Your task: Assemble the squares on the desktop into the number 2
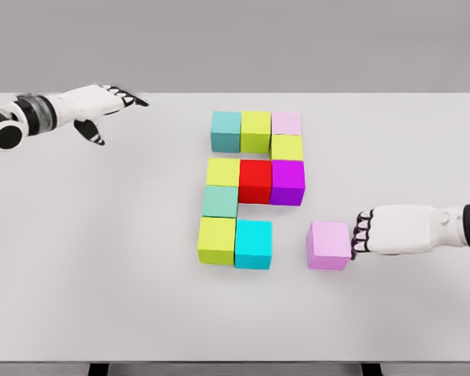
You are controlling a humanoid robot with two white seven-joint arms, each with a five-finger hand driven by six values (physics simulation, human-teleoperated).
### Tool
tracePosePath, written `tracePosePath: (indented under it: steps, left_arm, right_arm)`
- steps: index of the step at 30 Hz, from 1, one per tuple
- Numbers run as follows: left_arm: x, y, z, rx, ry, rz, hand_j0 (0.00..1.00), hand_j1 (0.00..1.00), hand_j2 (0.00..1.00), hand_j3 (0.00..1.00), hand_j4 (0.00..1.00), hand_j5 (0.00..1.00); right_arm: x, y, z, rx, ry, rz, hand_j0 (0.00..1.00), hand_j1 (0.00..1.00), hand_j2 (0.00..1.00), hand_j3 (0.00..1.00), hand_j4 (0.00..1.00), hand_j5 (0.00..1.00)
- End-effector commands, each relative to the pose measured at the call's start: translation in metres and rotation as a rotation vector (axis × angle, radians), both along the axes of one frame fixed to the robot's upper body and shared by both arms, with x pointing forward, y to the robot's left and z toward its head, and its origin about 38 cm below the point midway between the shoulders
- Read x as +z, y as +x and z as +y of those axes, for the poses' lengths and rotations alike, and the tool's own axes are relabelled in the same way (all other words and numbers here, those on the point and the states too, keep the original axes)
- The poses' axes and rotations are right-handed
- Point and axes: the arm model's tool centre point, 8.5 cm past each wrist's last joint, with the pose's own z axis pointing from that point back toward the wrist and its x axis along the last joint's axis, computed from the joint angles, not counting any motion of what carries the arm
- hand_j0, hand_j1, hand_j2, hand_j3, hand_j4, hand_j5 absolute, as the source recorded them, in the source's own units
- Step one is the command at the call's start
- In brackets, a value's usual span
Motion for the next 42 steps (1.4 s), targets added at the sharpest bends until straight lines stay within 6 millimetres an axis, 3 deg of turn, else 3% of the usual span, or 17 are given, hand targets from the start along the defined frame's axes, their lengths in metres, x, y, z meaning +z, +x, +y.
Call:
tracePosePath:
  steps: [1, 3, 6, 10, 15, 17, 23, 27, 42]
  left_arm:
    - [0.021, -0.007, 0.026, 0.014, 0.008, -0.041, 1.00, 1.00, 1.00, 1.00, 1.00, 1.00]
    - [0.019, -0.019, 0.048, 0.035, 0.013, -0.040, 1.00, 1.00, 1.00, 1.00, 1.00, 1.00]
    - [0.006, -0.032, 0.055, 0.062, -0.056, -0.044, 1.00, 1.00, 1.00, 1.00, 1.00, 1.00]
    - [0.018, -0.033, 0.077, 0.123, -0.093, -0.082, 1.00, 1.00, 1.00, 1.00, 1.00, 1.00]
    - [0.016, -0.034, 0.086, 0.153, -0.100, -0.078, 1.00, 1.00, 1.00, 1.00, 1.00, 1.00]
    - [0.006, -0.037, 0.093, 0.174, -0.096, -0.055, 1.00, 1.00, 1.00, 1.00, 1.00, 1.00]
    - [-0.009, -0.035, 0.095, 0.211, -0.110, -0.021, 1.00, 1.00, 1.00, 1.00, 1.00, 1.00]
    - [-0.024, -0.030, 0.080, 0.217, -0.136, 0.012, 1.00, 1.00, 1.00, 1.00, 1.00, 1.00]
    - [-0.024, -0.029, 0.082, 0.225, -0.136, 0.013, 1.00, 1.00, 1.00, 1.00, 1.00, 1.00]
  right_arm:
    - [0.000, 0.002, 0.004, 0.007, 0.022, -0.009, 0.73, 0.73, 0.73, 0.73, 0.73, 0.73]
    - [0.000, 0.003, 0.005, 0.009, 0.026, -0.010, 0.73, 0.73, 0.73, 0.73, 0.73, 0.73]
    - [-0.002, 0.004, 0.011, 0.020, 0.034, -0.009, 0.72, 0.72, 0.72, 0.72, 0.72, 0.72]
    - [-0.001, 0.005, 0.011, 0.021, 0.033, -0.011, 0.72, 0.72, 0.72, 0.72, 0.72, 0.72]
    - [-0.003, 0.020, -0.011, -0.054, 0.004, -0.026, 0.72, 0.72, 0.72, 0.72, 0.72, 0.72]
    - [-0.002, 0.023, -0.012, -0.059, 0.003, -0.030, 0.72, 0.72, 0.72, 0.72, 0.72, 0.72]
    - [-0.005, 0.031, -0.001, -0.050, 0.020, -0.033, 0.72, 0.72, 0.72, 0.72, 0.72, 0.72]
    - [-0.006, 0.032, 0.005, -0.037, 0.028, -0.032, 0.72, 0.72, 0.72, 0.72, 0.72, 0.72]
    - [-0.010, 0.036, 0.019, -0.015, 0.044, -0.026, 0.72, 0.72, 0.72, 0.72, 0.72, 0.72]
